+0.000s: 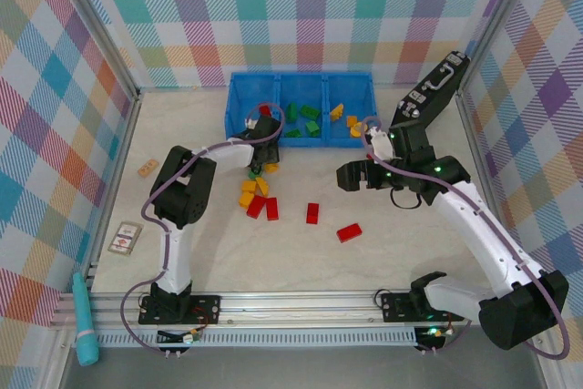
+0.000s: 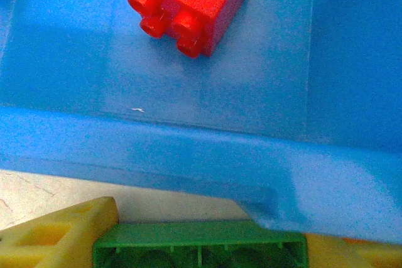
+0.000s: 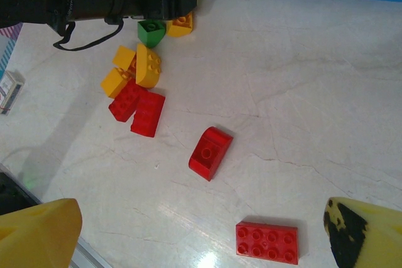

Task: Sort the legos into containers by color

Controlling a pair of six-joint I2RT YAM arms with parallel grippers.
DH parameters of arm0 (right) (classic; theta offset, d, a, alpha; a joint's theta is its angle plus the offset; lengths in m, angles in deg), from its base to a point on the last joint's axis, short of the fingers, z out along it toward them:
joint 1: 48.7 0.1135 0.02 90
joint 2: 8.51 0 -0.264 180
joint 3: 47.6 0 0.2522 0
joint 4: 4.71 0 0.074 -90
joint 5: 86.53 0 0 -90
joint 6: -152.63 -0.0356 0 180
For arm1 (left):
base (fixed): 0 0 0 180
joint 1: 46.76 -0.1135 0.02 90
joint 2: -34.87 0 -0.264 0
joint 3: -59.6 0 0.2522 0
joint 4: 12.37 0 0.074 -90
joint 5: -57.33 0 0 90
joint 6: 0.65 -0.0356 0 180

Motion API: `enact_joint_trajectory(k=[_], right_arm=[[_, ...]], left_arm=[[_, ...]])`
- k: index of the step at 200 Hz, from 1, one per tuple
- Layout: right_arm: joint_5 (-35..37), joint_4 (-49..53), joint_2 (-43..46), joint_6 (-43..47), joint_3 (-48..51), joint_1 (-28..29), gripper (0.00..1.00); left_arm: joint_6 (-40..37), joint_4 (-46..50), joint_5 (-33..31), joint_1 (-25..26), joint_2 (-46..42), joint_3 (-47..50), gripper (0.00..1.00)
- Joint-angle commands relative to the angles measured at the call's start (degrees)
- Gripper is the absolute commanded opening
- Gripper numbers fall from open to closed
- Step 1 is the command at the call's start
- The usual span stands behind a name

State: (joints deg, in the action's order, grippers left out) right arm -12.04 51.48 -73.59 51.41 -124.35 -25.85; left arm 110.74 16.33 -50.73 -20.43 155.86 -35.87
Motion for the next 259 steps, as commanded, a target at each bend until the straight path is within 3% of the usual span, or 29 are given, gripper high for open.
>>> enact_joint_trajectory(k=[1, 65, 122, 178, 229, 259], right_arm=[[-0.5, -0.3, 0.9, -0.2, 1.1, 0.3, 0.99], [-0.6, -1.4, 1.4, -0.8, 2.5, 0.3, 0.99], [-0.6, -0.9, 1.7, 0.1, 1.9, 0.3, 0.99], [0.5, -0.5, 2.3, 0.2, 1.7, 0.3, 0.99], [3.8, 2.5, 4.0, 2.9, 1.6, 0.3, 0.99], [4.8, 3.4, 3.9, 4.3, 1.7, 0.3, 0.99]], left_arm=[[-0.8, 2.8, -0.3, -1.2, -2.5, 1.8, 0.61], [-3.4, 6.8, 1.0, -0.4, -16.7, 6.6, 0.57], [-4.5, 7.2, 6.5, 4.6, -21.1, -1.0, 0.57], [-2.8, -1.9, 10.3, 6.4, -7.7, -15.6, 0.58], [-2.4, 0.5, 11.1, 4.8, 12.3, -35.6, 0.58], [-2.5, 4.4, 11.1, 3.9, 19.3, -43.8, 0.59]])
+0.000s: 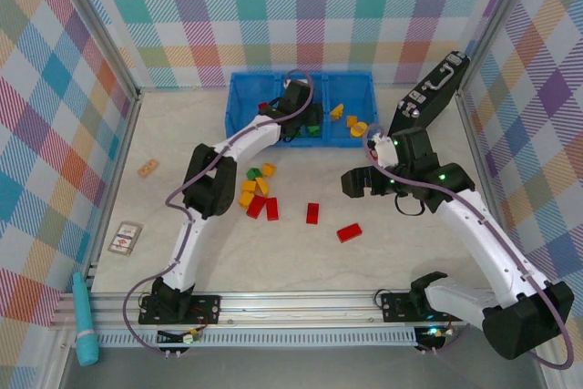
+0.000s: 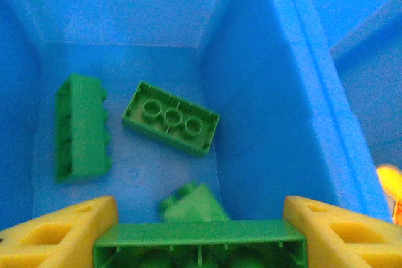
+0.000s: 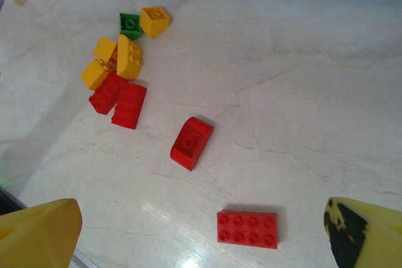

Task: Sort the legos into containers by color

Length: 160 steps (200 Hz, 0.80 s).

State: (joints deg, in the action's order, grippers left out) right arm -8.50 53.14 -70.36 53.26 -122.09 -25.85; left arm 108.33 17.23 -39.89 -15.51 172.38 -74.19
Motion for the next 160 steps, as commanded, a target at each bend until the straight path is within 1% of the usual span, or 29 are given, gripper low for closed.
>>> enact_joint_trajectory(k=[1, 34, 71, 96, 99, 106, 160], right_arm=[[1.2, 1.7, 0.6, 2.5, -0.6, 0.3, 0.99], [0.1, 1.4, -0.7, 3.1, -0.5, 0.3, 0.99], [-0.5, 0.3, -1.8, 3.1, -0.3, 0.3, 0.99], [-0.6, 0.0, -2.4, 3.3, -0.2, 0.3, 0.99], [-0.7, 0.0, -2.4, 3.3, -0.2, 0.2, 0.99], [-0.9, 0.0, -2.5, 3.1, -0.2, 0.3, 0.99], [-0.5, 0.0, -1.9, 2.4, -0.1, 0.3, 0.99]], left_arm=[[-0.1, 3.5, 0.2, -1.0, 2.9, -5.7, 0.59], [0.5, 3.6, 0.4, -1.7, 4.3, -6.3, 0.61], [0.3, 2.5, 1.1, -1.7, 3.6, -2.9, 0.68], [0.1, 0.6, 1.7, -1.8, 1.2, 0.3, 0.72], [0.0, -1.4, 1.8, -1.8, 0.8, 0.8, 0.73], [0.0, -2.6, 2.0, -1.8, -0.1, 1.9, 0.73], [-0.8, -7.1, 3.3, -1.8, -5.5, 6.8, 0.74]])
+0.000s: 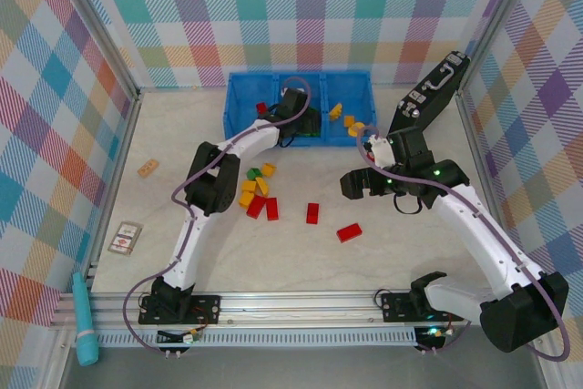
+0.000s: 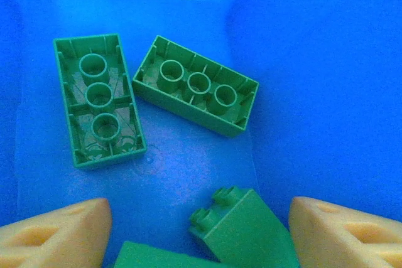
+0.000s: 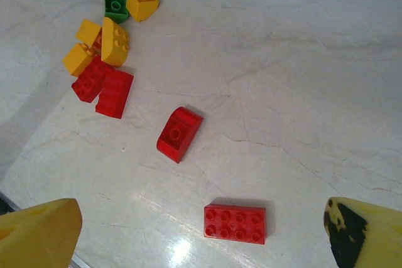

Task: Sort the legos into containers by color

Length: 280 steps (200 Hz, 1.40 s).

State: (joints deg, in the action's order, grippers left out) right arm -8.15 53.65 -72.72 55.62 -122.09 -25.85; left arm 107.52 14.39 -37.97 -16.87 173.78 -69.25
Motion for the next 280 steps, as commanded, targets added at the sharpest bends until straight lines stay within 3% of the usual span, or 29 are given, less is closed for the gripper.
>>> enact_joint_trajectory(k=[1, 69, 115, 142, 184, 214, 243, 280], right_arm=[[-0.9, -0.5, 0.5, 0.0, -0.1, 0.3, 0.99], [-0.4, -0.2, 0.9, -0.6, -0.7, 0.3, 0.99], [0.1, 0.6, 1.0, -0.7, -0.7, 0.3, 0.99], [0.1, 0.5, 1.5, -1.1, -0.5, 0.3, 0.99], [-0.7, -0.6, 0.2, -1.4, -0.4, 0.3, 0.99], [-1.4, -1.5, -0.6, -2.2, -0.4, 0.4, 0.99], [-2.1, -1.8, -0.8, -3.0, -0.5, 0.4, 0.99], [-2.1, -1.4, -1.3, -3.4, -0.8, 0.4, 0.99]], left_arm=[[0.1, -4.4, 1.4, -0.4, -7.0, 1.9, 0.74], [0.1, -10.6, 1.4, -0.5, -11.3, 6.5, 0.54], [0.4, -14.6, 1.5, -0.7, -17.7, 13.1, 0.48], [-2.1, -11.6, -0.1, -0.8, -27.2, 20.1, 0.48], [-10.9, 2.1, -6.5, -0.9, -44.1, 32.8, 0.49], [-19.7, 8.7, -3.5, -0.9, -53.3, 42.2, 0.51], [-25.6, 12.9, -2.6, -1.7, -56.1, 46.9, 0.51], [-28.4, 12.1, 0.2, -5.4, -52.3, 49.9, 0.55]])
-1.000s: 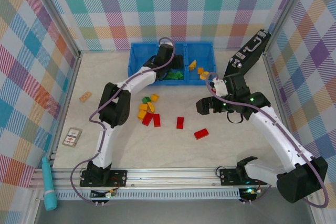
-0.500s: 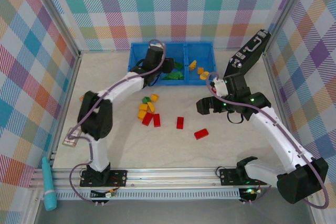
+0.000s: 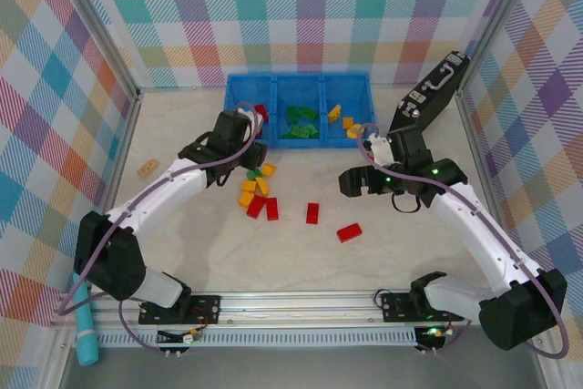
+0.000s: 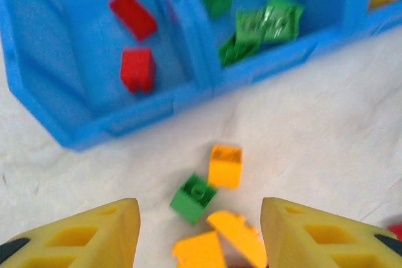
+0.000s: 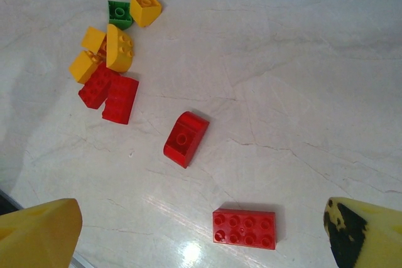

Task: Sort the legos into containers by color

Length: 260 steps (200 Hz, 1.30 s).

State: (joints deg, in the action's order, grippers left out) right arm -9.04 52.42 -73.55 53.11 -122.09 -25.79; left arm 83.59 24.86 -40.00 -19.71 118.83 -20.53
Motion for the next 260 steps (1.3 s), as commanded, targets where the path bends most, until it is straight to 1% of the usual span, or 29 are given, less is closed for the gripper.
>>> enact_joint_trajectory(k=[1, 21, 39, 72, 122, 148, 225, 260], right_arm=[[-1.2, -0.2, -0.4, -0.9, -0.8, 0.4, 0.99], [-0.9, 0.0, -0.9, -1.0, -1.0, 0.4, 0.99], [-0.9, -0.2, -1.5, -1.0, -1.1, 0.5, 0.99], [-1.0, -0.7, -2.6, -1.2, -1.3, 0.7, 0.99], [-0.9, -1.2, -3.9, -0.8, -1.1, 0.8, 0.99], [-1.0, -1.4, -4.3, -0.8, -1.1, 0.9, 0.99], [-0.7, -1.0, -5.0, -0.7, -1.4, 0.9, 0.99], [-0.6, -1.2, -5.3, -0.7, -1.4, 1.0, 0.99]], left_arm=[[-4.5, 1.6, 2.4, -2.7, 2.8, 1.3, 0.55], [-4.2, 1.3, 5.1, -5.1, 7.3, 0.7, 0.55], [-4.1, 1.1, 6.6, -5.8, 11.2, -0.8, 0.56], [-4.4, 0.8, 5.4, -5.9, 16.9, -2.7, 0.61], [-4.2, -0.3, 6.4, -5.9, 19.7, -3.2, 0.65], [-3.9, -1.0, 5.5, -5.9, 21.1, -3.5, 0.67], [-4.8, -0.1, 4.1, -6.2, 26.1, -7.4, 0.67], [-3.5, 1.5, 2.9, -7.1, 27.6, -8.3, 0.66]])
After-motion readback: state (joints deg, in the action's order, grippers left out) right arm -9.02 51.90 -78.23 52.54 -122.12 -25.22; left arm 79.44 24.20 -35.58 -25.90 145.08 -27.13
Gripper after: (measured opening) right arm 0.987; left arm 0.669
